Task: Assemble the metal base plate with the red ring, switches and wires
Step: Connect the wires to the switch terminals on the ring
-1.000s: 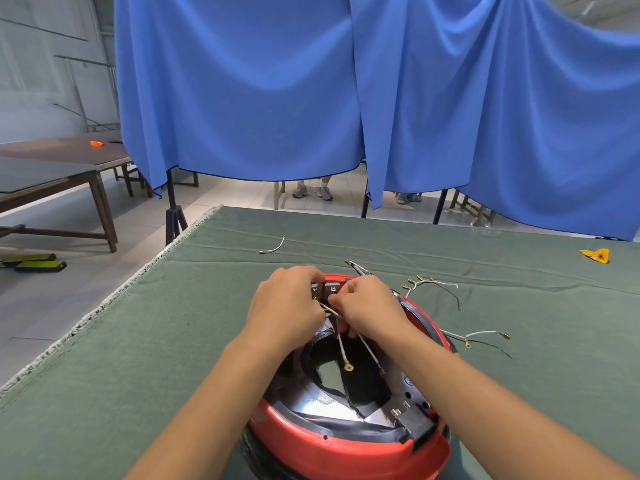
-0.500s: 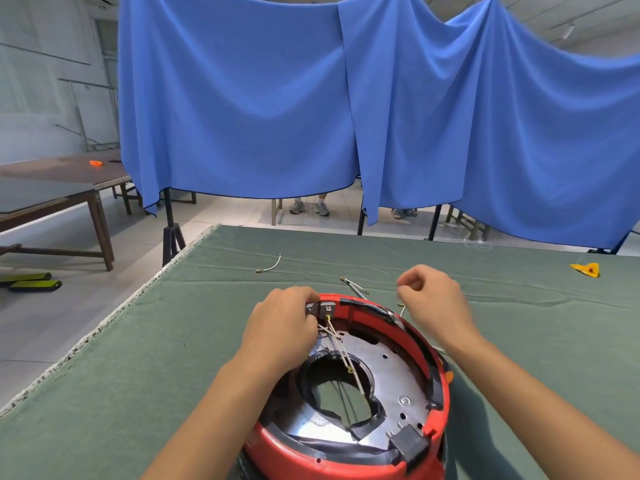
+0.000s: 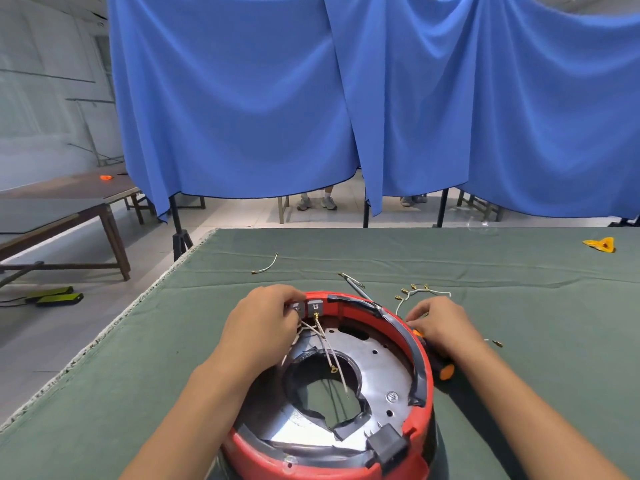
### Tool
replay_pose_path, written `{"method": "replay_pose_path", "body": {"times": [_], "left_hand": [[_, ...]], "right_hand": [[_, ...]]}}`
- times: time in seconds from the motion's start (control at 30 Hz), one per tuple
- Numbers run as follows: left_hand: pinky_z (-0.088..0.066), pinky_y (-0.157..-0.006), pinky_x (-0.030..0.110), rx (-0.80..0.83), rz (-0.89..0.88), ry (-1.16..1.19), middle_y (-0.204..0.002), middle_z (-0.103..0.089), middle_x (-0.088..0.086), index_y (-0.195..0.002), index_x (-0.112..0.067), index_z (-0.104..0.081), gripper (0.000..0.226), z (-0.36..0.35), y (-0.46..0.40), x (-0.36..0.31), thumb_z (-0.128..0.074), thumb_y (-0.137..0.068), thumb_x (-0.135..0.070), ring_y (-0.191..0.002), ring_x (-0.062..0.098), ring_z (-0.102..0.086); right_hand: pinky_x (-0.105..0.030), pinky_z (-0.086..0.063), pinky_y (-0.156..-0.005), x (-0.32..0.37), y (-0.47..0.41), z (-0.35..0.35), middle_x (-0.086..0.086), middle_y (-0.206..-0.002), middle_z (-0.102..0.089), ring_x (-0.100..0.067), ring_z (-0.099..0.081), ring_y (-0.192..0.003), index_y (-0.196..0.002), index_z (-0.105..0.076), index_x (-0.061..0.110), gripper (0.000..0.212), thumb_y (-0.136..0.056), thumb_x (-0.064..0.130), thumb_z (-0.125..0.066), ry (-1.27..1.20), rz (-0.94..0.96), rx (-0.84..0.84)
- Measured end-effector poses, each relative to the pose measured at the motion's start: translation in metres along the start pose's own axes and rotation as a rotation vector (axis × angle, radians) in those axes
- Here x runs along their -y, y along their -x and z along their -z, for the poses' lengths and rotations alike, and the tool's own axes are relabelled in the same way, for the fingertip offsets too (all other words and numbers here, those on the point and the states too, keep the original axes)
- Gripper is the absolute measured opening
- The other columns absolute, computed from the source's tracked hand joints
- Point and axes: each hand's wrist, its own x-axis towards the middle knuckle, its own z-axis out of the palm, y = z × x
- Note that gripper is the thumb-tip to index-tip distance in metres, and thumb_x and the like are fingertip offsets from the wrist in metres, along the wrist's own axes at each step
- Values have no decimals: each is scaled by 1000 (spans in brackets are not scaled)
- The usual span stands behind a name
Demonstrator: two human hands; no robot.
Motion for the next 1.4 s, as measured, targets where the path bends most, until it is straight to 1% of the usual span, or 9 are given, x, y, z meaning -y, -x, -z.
{"method": "replay_pose_path", "body": {"times": [0.47, 0.57, 0.7, 0.8, 0.93, 1.03, 1.23, 1.33, 1.4], "left_hand": [[-48, -89, 34, 15, 20, 74, -102, -71, -5, -103, -25, -72, 33, 2, -1, -2, -55, -81, -6, -98, 18, -61], [-48, -87, 33, 13, 20, 88, -100, -71, -5, -103, -25, -72, 33, 2, -1, -2, -56, -81, -6, -96, 17, -61], [-48, -90, 33, 13, 16, 96, -102, -70, -8, -104, -26, -71, 33, 0, -1, -2, -55, -81, -8, -99, 15, -61], [-48, -88, 31, -3, 5, 109, -100, -70, -7, -101, -24, -72, 30, 0, 0, -2, -56, -81, -9, -97, 14, -61], [-43, -80, 20, -112, -29, 203, -94, -71, -5, -94, -16, -74, 28, 2, 0, -6, -52, -82, -4, -91, 11, -61], [-43, -69, 8, -133, 38, 508, -74, -74, -4, -84, -16, -70, 34, 6, 2, -8, -40, -88, -1, -78, 10, -65], [-50, -62, 12, -128, 90, 807, -63, -72, 3, -94, -10, -65, 19, 8, 2, -8, -47, -95, -16, -68, 18, -69], [-53, -57, 27, -120, 94, 818, -66, -72, 9, -94, -8, -66, 8, 7, 2, -6, -61, -88, -11, -61, 17, -67], [-49, -51, 22, -121, 84, 795, -70, -73, 11, -94, -7, -66, 11, 6, 3, -6, -64, -84, -4, -55, 11, -63]], "right_hand": [[-33, -49, -69, 0, 6, 6, -13, -75, -61, -33, -58, -78, -63, -62, 9, 25, -87, 18, -59, 163, 60, -45], [-34, -50, -68, 4, 5, 10, -21, -70, -64, -36, -60, -71, -61, -61, 2, 36, -92, 19, -57, -21, 106, -70], [-21, -40, -47, 30, 14, 23, 1, -64, -66, -11, -59, -43, -69, -57, 11, 27, -96, 13, -51, -433, 209, -57], [-13, -35, -37, 51, 29, 32, 0, -62, -67, -7, -53, -37, -76, -57, 10, 20, -96, 10, -51, -564, 333, -49], [-14, -38, -41, 71, 54, 32, 1, -58, -65, -8, -51, -38, -77, -57, 12, 17, -94, 8, -55, -604, 518, -44], [-16, -43, -48, 79, 71, 28, 2, -61, -67, -9, -55, -44, -78, -57, 17, 17, -93, 11, -58, -518, 661, -33], [-16, -46, -55, 88, 88, 15, 0, -64, -68, -5, -56, -51, -76, -58, 17, 19, -90, 5, -62, -435, 798, 135], [-18, -48, -57, 89, 89, 6, 3, -61, -65, -5, -57, -52, -74, -60, 18, 21, -88, 3, -64, -431, 810, 220], [-25, -51, -59, 88, 89, -1, 3, -60, -66, -9, -58, -54, -73, -61, 20, 21, -87, 4, -66, -407, 810, 255]]}}
